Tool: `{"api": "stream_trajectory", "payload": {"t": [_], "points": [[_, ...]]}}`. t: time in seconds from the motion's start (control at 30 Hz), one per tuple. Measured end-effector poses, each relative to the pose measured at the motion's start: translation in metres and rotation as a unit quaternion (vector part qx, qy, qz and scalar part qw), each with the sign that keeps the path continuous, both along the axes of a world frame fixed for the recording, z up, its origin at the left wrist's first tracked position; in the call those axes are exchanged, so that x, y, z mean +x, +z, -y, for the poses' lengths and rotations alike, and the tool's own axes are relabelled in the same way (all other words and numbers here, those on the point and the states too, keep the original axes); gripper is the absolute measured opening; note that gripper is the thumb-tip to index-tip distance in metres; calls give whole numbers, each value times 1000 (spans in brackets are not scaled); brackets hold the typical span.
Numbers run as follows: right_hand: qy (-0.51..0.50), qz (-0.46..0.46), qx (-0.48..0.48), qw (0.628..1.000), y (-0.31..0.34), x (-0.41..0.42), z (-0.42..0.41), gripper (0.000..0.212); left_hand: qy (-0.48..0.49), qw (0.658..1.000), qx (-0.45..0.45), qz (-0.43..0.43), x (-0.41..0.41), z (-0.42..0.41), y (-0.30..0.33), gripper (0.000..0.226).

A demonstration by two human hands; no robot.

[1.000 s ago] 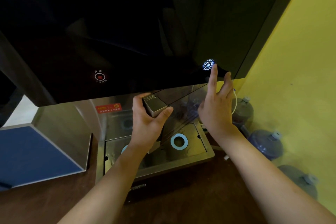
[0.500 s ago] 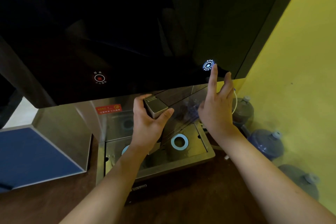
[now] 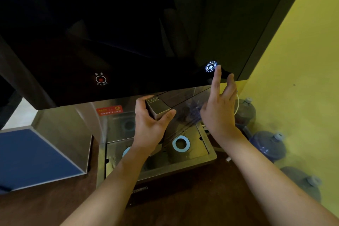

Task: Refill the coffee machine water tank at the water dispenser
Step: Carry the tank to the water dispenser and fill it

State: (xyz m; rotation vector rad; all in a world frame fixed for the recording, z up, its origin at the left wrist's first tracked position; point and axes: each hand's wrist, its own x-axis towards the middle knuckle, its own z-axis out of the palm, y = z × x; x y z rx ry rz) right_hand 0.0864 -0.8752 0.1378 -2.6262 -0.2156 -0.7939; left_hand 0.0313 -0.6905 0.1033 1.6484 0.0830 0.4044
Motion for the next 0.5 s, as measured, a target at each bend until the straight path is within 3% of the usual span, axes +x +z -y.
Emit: {"api": "stream_trajectory", "payload": {"t": [0.23,0.37,0.5], "points": [[-7,-24,-7,1000,3,-2,-2,107,-3,1000,2,5,0,0,0,65],[14,-4,36,999,3,-8,7,88,-14,1000,-14,5,-3,2,3,63],[81,40,-17,996,-6,-16,26,55,-32,999,-31,-2,-13,0,7,59]]}}
